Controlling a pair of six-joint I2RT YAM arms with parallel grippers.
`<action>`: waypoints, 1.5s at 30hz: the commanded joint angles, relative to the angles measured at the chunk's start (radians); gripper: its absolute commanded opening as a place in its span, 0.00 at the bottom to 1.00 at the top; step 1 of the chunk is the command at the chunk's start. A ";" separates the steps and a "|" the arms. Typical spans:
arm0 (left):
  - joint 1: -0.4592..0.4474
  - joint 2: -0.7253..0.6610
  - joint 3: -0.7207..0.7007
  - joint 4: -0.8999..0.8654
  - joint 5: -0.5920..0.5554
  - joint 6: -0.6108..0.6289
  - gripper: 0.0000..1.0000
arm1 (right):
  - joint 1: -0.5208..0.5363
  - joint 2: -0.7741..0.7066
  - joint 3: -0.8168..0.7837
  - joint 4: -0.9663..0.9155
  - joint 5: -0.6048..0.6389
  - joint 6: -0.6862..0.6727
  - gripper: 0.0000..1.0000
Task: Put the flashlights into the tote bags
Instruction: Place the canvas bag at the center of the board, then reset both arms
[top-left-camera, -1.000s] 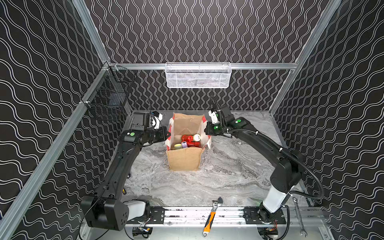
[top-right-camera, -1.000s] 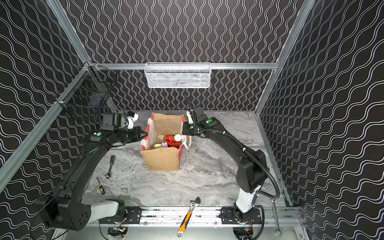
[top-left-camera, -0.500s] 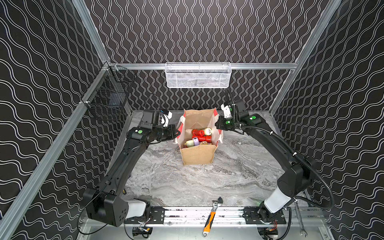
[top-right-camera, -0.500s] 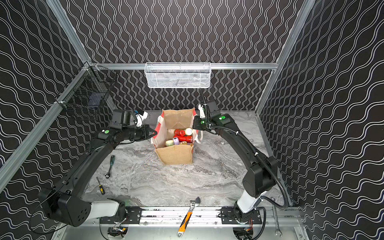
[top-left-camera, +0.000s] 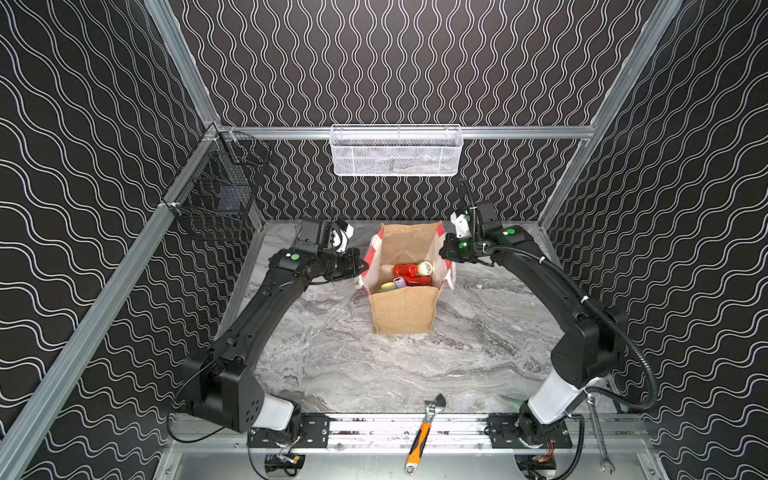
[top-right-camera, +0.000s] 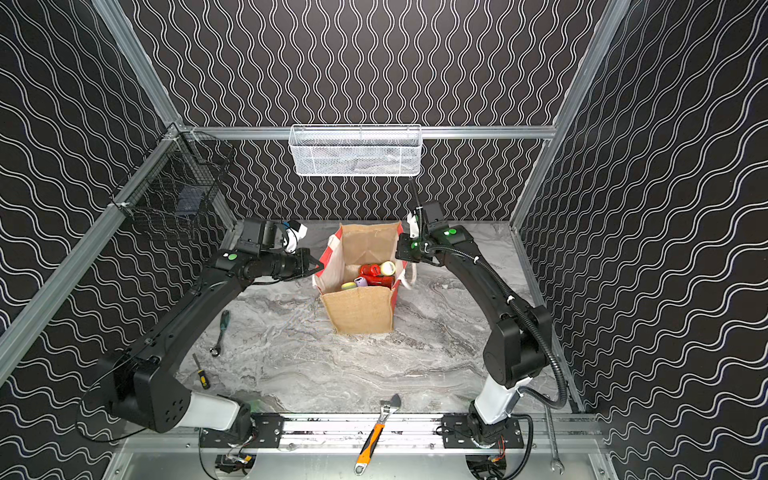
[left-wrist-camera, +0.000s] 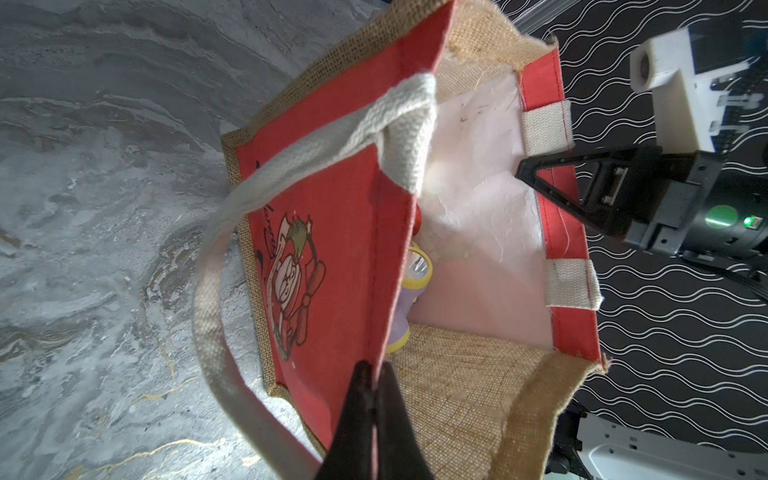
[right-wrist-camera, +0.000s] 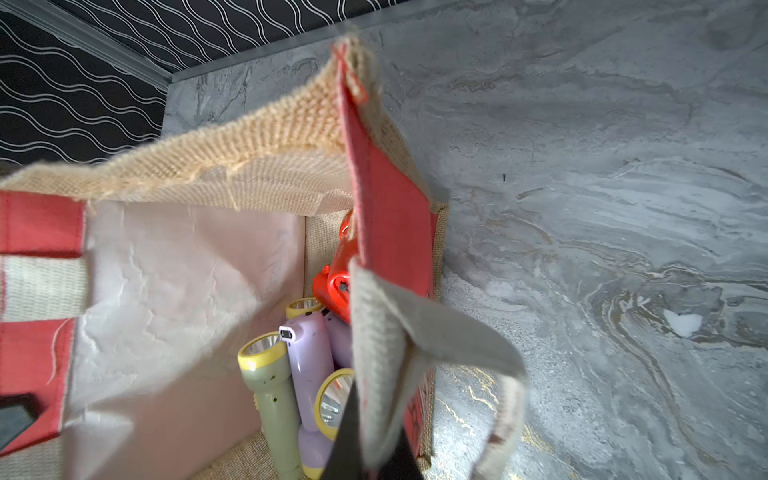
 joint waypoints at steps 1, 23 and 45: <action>-0.001 0.012 0.019 0.046 -0.011 0.020 0.00 | -0.003 -0.001 -0.009 0.067 -0.017 -0.011 0.00; 0.267 0.031 0.050 0.137 -0.428 0.090 0.53 | -0.099 -0.299 -0.249 0.251 0.286 -0.099 0.96; 0.351 -0.024 -0.620 0.987 -0.707 0.377 0.61 | -0.534 -0.456 -1.193 1.289 0.585 -0.076 0.99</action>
